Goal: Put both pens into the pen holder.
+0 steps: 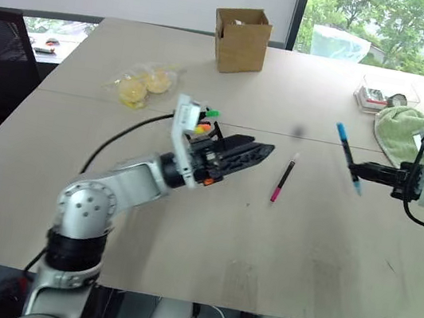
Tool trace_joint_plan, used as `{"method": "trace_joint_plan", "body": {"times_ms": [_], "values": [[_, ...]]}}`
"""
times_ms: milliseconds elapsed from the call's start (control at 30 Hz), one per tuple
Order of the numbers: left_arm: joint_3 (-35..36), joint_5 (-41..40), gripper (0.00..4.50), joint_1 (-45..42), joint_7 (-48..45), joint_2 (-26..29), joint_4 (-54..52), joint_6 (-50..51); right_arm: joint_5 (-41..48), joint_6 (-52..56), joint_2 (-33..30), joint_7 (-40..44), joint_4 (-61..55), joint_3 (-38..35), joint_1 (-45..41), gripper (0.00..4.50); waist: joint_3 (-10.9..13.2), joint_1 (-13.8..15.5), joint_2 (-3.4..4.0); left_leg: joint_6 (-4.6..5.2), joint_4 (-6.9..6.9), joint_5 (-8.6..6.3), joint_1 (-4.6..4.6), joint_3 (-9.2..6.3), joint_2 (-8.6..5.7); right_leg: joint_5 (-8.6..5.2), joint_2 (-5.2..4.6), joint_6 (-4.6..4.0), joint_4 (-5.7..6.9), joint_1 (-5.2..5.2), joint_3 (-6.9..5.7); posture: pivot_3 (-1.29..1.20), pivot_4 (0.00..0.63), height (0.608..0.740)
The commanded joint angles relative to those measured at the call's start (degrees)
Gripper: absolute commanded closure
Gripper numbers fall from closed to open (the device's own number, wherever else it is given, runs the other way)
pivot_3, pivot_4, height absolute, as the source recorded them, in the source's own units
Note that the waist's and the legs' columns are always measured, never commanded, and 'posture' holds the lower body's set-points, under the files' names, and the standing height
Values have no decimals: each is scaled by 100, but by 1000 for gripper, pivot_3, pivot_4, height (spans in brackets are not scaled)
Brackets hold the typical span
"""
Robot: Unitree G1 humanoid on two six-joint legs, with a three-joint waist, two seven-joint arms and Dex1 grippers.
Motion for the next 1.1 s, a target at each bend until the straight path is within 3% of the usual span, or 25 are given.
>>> {"method": "trace_joint_plan", "body": {"times_ms": [33, 133, 233, 300, 333, 367, 400, 433, 567, 633, 667, 800, 833, 900, 933, 1000, 1100], "values": [[-111, -99, 0, -436, 132, -289, 356, -12, 801, 737, 819, -816, -1847, -629, 237, 4466, 0, 3, -2, 1, 1, -1, -2, -11, -9, 0, 0, 0, 4, 0, -6, 0, 150, 740], [-188, 119, 0, -804, -161, -330, 756, 94, 1274, 737, 1359, -1460, -2491, -614, 321, 4466, 1, 2, 0, 5, 0, -2, -4, -21, -49, 0, -6, 1, 10, -1, 0, 0, 150, 740], [-103, 79, 811, -1020, -492, -308, 1056, 226, 1593, 737, 1578, -2037, -2741, -391, 367, 4500, 0, -7, -4, 14, 6, -2, -4, -12, -70, 0, -8, 2, 6, 0, 35, 0, 150, 740], [-112, 82, 1708, -1051, -741, -230, 1071, 357, 1730, 737, 1658, -2336, -2796, -317, 377, 4500, 0, -9, -4, 17, 6, -3, -4, -9, -73, 0, -8, 4, 5, 0, 44, 0, 150, 740], [-98, 54, 1708, -1054, -818, -186, 1086, 422, 1737, 737, 1721, -2464, -2810, -282, 355, 4500, 0, -9, -5, 18, 6, -3, -4, -8, -73, 0, -8, 4, 5, 0, 45, 0, 150, 740], [-105, 55, 2464, -1050, -884, -161, 1079, 467, 1720, 737, 1759, -2559, -2815, -280, 335, 4500, 1, -8, -6, 18, 6, -4, -5, -9, -73, 0, -8, 4, 4, 0, 46, 0, 150, 740], [-92, 53, 2483, -1041, -942, -130, 1078, 507, 1717, 737, 1805, -2673, -2819, -263, 313, 4500, 1, -4, -6, 18, 4, -4, -7, -15, -73, 0, -8, 5, 2, -1, 53, 0, 150, 740], [-81, 68, 2813, -1034, -989, -110, 1071, 539, 1718, 736, 1839, -2791, -2830, -255, 296, 4500, 1, -5, -6, 17, 1, -4, -9, -23, -72, -2, -7, 7, 4, -1, 54, 0, 150, 740], [58, 137, 4452, -1031, -1089, 38, 1015, 595, 1585, 259, 1786, -3166, -2889, -19, 328, 4500, 2, -18, -7, 17, -5, -4, -8, -31, -72, -5, -5, 10, 2, -3, 57, 0, 150, 740], [155, 170, 4452, -1052, -1077, 118, 969, 577, 1659, -10, 1693, -3143, -2769, -62, 370, 4500, 3, -15, -8, 18, -6, -4, -8, -31, -73, -5, -3, 11, 0, -3, 60, 0, 150, 740], [214, 171, 4500, -1065, -1069, 164, 938, 571, 1759, -84, 1671, -3116, -2716, -125, 366, 3582, 4, -14, -10, 18, -5, -5, -8, -31, -73, -5, -4, 11, -1, -3, 61, 0, 150, 740], [448, 240, 4500, -1083, -1057, 384, 680, 450, 2026, -433, 1254, -2943, -2688, -111, 570, 1645, 7, -6, -15, 20, -5, -6, -9, -30, -74, -5, -5, 11, -4, -3, 62, 0, 150, 740], [491, 396, 4500, -1097, -1061, 443, 562, 336, 1934, -652, 1005, -2872, -2739, -43, 666, 1384, 9, -5, -16, 20, -6, -6, -9, -30, -73, -5, -5, 11, -5, -3, 62, 0, 150, 740], [526, 915, 4500, -1124, -1105, 633, 358, 33, 1757, -1067, 590, -2776, -2846, 145, 808, 313, 11, -5, -17, 20, -7, -6, -11, -30, -74, -7, -6, 13, -8, -3, 63, 0, 150, 740], [423, 1486, 4500, -1135, -1194, 848, 169, -254, 1665, -1343, 339, -2628, -2918, 234, 891, 50, 13, -7, -19, 20, -8, -7, -11, -29, -74, -7, -5, 13, -9, -3, 64, 0, 150, 740], [-130, 3193, 4500, -1054, -1326, 1415, -315, -1156, 1616, -1892, -94, -2248, -3016, 276, 1080, 50, 19, -12, -28, 21, -10, -7, -10, -27, -76, -8, -4, 13, -10, -4, 64, 0, 150, 740], [-770, 5036, 4500, -854, -1355, 1884, -624, -2313, 1809, -2342, -382, -1972, -2999, 280, 1251, 50, 20, -5, -29, 20, -27, -7, 0, -25, -76, -8, 1, 12, -19, -4, 72, 0, 150, 740]]}}
